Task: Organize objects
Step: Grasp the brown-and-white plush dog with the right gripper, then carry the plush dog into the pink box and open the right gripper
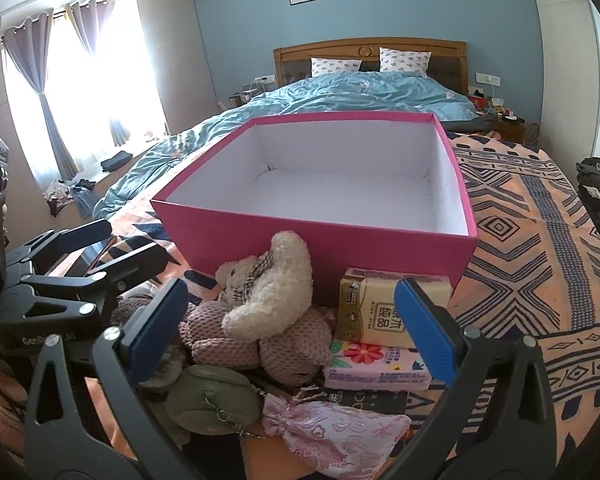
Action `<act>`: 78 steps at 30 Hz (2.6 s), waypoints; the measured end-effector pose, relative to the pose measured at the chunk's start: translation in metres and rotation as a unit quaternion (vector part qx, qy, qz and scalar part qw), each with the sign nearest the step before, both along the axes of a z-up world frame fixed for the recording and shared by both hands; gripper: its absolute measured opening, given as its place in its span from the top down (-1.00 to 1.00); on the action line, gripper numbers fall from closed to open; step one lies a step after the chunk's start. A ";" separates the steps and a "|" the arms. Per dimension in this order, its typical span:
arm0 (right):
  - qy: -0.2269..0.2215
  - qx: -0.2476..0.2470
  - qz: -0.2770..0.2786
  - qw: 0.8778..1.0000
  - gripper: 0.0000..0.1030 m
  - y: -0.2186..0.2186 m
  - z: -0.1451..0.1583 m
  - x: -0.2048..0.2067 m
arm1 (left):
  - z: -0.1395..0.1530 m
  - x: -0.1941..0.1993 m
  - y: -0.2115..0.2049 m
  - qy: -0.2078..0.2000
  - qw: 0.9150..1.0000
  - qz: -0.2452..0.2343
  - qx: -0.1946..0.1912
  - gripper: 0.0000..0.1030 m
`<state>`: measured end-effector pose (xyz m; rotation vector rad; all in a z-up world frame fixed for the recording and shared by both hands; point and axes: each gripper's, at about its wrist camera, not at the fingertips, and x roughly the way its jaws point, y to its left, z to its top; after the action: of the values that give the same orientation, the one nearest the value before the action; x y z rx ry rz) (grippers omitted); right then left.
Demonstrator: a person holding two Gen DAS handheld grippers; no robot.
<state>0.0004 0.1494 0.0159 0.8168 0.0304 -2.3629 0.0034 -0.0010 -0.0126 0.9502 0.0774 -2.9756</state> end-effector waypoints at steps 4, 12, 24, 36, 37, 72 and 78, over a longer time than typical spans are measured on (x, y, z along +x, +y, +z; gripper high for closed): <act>-0.004 0.000 0.003 1.000 -1.00 0.000 -0.001 -0.001 | -0.001 -0.001 -0.001 -0.002 1.000 0.000 0.000 -1.00; -0.013 0.000 0.011 1.000 -1.00 -0.003 -0.004 -0.002 | -0.002 -0.001 -0.003 -0.002 1.000 0.000 0.003 -1.00; -0.025 -0.008 0.095 0.995 -0.99 -0.010 -0.005 0.018 | -0.009 0.015 -0.062 0.004 0.999 0.024 0.021 -1.00; -0.047 0.036 0.207 0.977 -0.40 -0.069 -0.024 0.042 | -0.020 0.026 -0.091 -0.001 0.999 0.032 0.034 -1.00; -0.054 0.037 0.209 0.976 -0.21 -0.072 -0.026 0.040 | -0.021 0.027 -0.092 -0.002 0.999 0.031 0.031 -1.00; -0.066 -0.138 0.222 0.963 -0.03 -0.028 0.074 -0.042 | 0.044 -0.049 -0.032 0.021 0.974 -0.226 0.015 -0.34; -0.124 -0.154 0.233 0.952 -0.04 -0.031 0.057 -0.087 | 0.033 -0.077 -0.035 -0.015 0.975 -0.222 0.014 -0.29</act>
<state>-0.0869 0.1179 0.0734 0.8385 -0.2214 -1.7547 -0.0739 -0.0364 0.0203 1.1507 -0.1106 -3.3664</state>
